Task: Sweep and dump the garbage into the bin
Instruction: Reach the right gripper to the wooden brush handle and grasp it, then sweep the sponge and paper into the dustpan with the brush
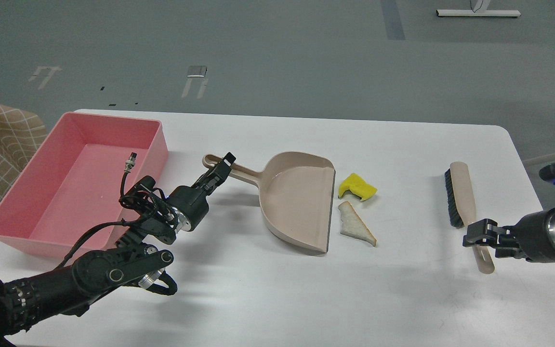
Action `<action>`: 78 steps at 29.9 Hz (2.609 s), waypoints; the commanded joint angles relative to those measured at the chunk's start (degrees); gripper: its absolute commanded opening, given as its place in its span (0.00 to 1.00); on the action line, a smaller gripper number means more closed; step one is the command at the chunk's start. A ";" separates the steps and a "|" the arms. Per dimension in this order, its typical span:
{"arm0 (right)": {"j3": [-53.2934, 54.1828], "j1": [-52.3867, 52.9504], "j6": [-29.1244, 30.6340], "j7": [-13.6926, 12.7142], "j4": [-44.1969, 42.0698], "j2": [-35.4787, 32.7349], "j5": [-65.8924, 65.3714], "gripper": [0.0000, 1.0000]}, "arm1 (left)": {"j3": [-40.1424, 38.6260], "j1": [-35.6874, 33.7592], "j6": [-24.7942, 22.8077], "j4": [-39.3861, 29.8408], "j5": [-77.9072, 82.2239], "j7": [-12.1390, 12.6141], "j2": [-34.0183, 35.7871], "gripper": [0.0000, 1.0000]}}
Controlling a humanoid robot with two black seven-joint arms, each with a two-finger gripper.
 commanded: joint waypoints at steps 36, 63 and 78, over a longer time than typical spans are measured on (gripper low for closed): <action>6.41 -0.69 0.00 0.27 2.37 -0.79 5.43 0.00 | 0.00 -0.18 0.00 0.00 0.00 0.00 0.14 0.00; 5.89 -4.29 0.00 -3.60 9.84 0.34 10.38 0.00 | 0.00 -0.18 0.00 -1.40 0.00 0.00 1.37 0.00; 7.29 -4.91 0.00 -4.27 8.97 9.75 10.29 0.00 | 0.00 -0.09 0.00 -3.25 0.00 0.00 2.60 0.00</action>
